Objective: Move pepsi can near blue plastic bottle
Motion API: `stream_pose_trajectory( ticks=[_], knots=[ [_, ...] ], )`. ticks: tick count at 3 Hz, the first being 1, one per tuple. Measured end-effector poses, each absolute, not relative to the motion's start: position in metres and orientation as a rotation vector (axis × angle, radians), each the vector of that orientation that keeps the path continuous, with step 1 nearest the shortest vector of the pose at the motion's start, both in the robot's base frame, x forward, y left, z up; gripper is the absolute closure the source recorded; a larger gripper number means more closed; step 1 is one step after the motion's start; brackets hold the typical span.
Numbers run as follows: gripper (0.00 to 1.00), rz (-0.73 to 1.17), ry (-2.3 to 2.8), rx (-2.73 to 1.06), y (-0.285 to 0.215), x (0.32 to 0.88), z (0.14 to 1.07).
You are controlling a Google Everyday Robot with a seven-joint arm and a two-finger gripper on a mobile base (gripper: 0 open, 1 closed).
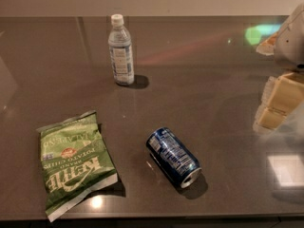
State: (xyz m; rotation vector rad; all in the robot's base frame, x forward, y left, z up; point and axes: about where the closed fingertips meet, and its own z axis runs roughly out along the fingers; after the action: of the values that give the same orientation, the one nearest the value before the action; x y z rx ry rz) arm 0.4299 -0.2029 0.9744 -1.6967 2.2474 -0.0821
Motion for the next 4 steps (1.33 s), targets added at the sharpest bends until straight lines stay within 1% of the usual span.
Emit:
stream_pose_trajectory(
  ticks=[2,4],
  knots=[
    [0.0,-0.001,2.305,-1.638,-0.155,0.402,0.96],
    [0.0,0.109,2.379,-1.649,-0.094,0.374,0.924]
  ],
)
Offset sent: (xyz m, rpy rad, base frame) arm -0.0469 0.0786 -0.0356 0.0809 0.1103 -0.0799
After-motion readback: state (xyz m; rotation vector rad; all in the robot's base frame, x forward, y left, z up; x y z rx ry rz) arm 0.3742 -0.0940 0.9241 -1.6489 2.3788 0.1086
